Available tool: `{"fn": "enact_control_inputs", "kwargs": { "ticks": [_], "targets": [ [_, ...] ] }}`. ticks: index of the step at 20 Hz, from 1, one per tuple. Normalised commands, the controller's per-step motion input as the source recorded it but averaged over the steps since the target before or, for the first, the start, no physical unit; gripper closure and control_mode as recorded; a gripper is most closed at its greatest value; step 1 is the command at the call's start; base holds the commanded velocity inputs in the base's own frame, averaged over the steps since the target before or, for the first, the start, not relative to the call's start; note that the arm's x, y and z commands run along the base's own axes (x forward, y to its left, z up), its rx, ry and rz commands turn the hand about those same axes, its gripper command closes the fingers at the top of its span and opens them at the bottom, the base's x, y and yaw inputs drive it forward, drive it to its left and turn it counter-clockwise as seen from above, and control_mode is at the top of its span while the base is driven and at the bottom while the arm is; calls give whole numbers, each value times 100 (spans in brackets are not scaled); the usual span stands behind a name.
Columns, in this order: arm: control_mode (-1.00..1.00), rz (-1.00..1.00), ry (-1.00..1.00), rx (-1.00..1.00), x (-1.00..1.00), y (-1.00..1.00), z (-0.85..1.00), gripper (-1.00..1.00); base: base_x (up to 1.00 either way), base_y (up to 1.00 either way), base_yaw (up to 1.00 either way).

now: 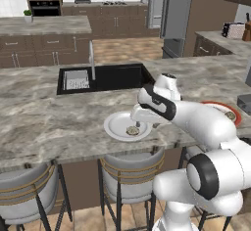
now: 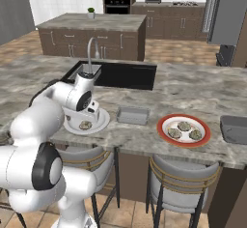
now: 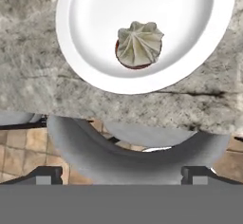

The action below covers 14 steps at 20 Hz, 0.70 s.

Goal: Place two dumplings into each of the tupperware containers and then place the containers in the fridge.

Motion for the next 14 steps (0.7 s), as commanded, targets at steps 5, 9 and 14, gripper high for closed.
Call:
{"fn": "enact_control_inputs", "kwargs": {
  "ticks": [5,9,14],
  "targets": [
    [-100,0,0,3,43,15,-37,-100,0,0,0],
    [-100,0,0,0,45,8,-38,-100,0,0,0],
    [-100,0,0,1,53,0,-31,-100,0,0,0]
  ]
}}
